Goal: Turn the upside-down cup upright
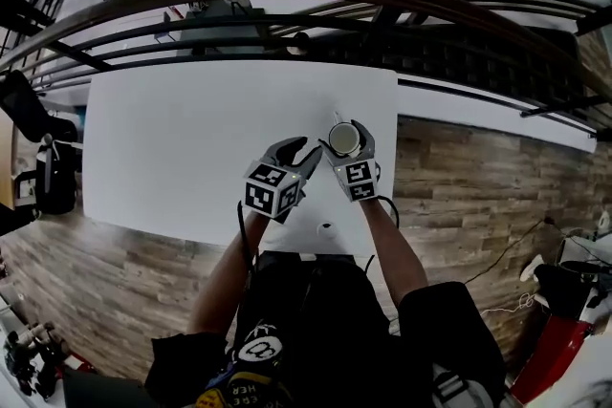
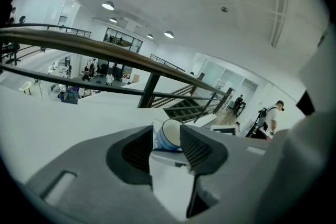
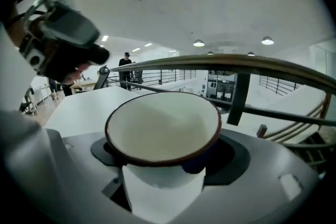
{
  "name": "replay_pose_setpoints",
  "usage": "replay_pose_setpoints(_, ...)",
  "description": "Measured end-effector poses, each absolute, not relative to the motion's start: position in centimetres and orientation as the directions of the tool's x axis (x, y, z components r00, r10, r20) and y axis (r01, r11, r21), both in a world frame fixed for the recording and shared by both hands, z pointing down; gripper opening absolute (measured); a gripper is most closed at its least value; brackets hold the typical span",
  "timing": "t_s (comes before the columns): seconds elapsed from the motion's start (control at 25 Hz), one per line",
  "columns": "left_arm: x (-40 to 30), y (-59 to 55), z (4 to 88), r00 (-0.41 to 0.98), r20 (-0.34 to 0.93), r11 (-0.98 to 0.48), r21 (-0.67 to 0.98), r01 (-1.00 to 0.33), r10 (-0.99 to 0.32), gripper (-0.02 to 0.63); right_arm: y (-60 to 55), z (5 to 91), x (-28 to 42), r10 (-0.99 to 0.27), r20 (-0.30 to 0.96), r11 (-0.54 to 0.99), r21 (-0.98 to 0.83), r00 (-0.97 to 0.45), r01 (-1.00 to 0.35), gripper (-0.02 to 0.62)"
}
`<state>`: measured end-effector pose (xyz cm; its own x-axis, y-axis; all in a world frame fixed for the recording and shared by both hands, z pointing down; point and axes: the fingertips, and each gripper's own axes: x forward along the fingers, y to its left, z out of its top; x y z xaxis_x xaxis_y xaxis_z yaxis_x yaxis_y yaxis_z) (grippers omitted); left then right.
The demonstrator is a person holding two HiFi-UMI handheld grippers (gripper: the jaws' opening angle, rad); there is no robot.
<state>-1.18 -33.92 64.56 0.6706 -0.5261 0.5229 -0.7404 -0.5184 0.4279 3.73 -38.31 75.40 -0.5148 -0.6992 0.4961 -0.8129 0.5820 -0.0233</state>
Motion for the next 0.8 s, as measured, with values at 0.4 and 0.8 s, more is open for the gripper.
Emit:
replay_pose_setpoints(0.4,5.8,-28.8,66.7,0.597,0.709,-0.608,0.298,-0.736,-0.375,0.084,-28.9,67.7,4.1,-0.691,0.520,0.682,0.238,-0.503,-0.691,0.410)
replay_pose_setpoints(0.8,3.1,-27.4,63.8,0.736,0.480,-0.372,0.648,-0.664,-0.478,0.041,-23.8,62.4,8.4,-0.646,0.251,0.665,-0.279,-0.721,-0.693,0.414)
